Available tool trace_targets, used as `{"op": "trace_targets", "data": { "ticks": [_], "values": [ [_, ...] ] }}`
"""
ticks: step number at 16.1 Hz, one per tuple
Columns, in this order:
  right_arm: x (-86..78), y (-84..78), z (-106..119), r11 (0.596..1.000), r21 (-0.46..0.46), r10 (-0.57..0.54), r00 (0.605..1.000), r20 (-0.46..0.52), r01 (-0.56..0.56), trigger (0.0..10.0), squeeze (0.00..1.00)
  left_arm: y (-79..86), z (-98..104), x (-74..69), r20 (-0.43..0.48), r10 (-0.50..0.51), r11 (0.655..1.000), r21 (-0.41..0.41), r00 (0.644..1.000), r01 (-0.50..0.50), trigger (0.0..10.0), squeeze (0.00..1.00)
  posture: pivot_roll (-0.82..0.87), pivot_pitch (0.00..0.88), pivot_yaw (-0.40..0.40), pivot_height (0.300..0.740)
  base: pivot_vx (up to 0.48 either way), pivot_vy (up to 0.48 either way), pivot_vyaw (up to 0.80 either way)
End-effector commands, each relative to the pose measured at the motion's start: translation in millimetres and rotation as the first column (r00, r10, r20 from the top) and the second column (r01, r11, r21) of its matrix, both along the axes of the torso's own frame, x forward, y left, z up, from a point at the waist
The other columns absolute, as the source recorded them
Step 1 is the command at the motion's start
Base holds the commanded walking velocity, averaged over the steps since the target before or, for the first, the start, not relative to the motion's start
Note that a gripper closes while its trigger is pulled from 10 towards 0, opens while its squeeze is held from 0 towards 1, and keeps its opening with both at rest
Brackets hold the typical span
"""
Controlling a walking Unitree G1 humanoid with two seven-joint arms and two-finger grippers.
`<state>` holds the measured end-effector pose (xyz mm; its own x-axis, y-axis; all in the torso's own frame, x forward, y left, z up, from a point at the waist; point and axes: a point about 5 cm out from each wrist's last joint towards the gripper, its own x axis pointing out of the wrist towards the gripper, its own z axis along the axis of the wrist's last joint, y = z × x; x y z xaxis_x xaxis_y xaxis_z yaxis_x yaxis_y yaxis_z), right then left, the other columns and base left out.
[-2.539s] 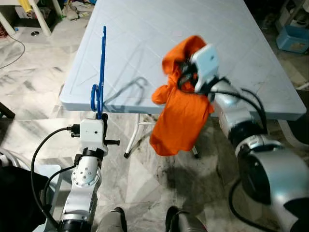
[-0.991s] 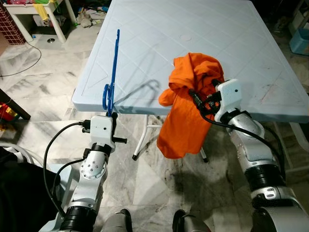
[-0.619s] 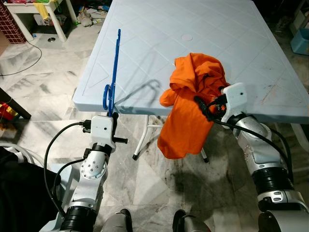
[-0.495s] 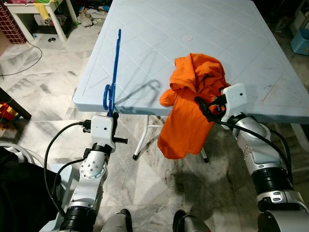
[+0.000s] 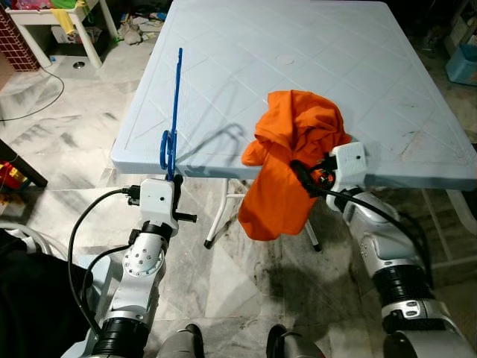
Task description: Hang hanger
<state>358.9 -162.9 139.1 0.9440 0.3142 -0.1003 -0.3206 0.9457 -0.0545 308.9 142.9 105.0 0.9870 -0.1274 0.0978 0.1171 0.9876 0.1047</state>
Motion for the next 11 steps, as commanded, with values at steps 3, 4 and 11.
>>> {"op": "trace_targets", "data": {
  "ticks": [3, 4, 11],
  "values": [
    [-3.3, 10.4, -23, 1.000, 0.015, -0.004, 0.994, -0.105, 0.005, 0.0, 0.00, -4.0, -11, -3.7, -0.058, -0.060, 0.998, -0.009, 0.996, 0.060, 10.0, 0.00, 0.02, 0.173, 0.016, 0.740, 0.000, 0.000, 0.00],
    [-2.3, 12.0, -23, 1.000, 0.016, -0.006, 0.995, -0.103, 0.008, 0.0, 0.00, -4.2, -11, -3.8, -0.060, -0.063, 0.998, -0.011, 0.996, 0.062, 10.0, 0.00, 0.02, 0.173, 0.016, 0.740, 0.000, 0.000, 0.00],
    [0.8, 25.1, -23, 0.999, 0.044, -0.011, 0.996, -0.091, 0.015, 0.0, 0.00, -5.4, -7, -4.5, -0.045, -0.076, 0.997, -0.032, 0.996, 0.075, 10.0, 0.00, 0.02, 0.176, 0.013, 0.740, 0.000, 0.000, 0.00]
  ]
}}
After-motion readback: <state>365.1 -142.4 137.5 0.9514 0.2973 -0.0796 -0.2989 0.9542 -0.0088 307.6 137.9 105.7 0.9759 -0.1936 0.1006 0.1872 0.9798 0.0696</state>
